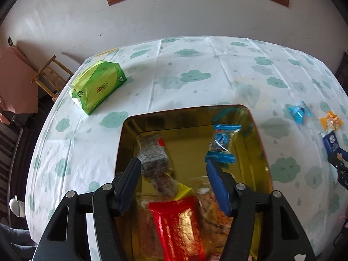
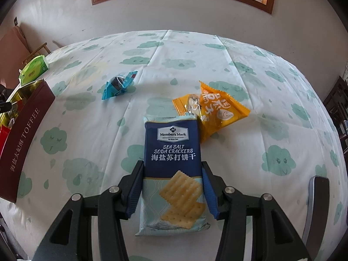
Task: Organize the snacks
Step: 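Withdraw the open left tool from the tin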
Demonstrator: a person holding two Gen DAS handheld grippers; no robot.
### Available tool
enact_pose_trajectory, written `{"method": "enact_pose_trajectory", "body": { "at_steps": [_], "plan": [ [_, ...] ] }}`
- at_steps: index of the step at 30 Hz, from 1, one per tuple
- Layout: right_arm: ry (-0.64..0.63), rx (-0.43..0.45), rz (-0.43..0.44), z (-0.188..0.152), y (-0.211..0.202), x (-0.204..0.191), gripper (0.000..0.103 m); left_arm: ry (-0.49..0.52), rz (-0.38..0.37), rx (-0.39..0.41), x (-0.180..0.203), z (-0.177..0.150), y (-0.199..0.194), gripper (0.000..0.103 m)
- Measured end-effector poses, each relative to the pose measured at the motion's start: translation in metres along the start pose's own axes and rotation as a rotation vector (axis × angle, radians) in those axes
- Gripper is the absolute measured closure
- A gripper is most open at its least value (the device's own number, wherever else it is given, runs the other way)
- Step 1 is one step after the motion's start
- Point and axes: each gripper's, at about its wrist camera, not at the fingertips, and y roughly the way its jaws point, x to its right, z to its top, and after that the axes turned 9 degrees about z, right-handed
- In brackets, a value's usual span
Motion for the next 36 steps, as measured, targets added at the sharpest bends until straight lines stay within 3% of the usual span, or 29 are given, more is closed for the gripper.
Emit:
{"method": "enact_pose_trajectory", "body": {
  "at_steps": [36],
  "plan": [
    [-0.004,-0.030,-0.002,0.004,0.002,0.000,0.052,0.000,-0.089,-0.031,0.031,-0.030,-0.021,0.030]
  ]
}}
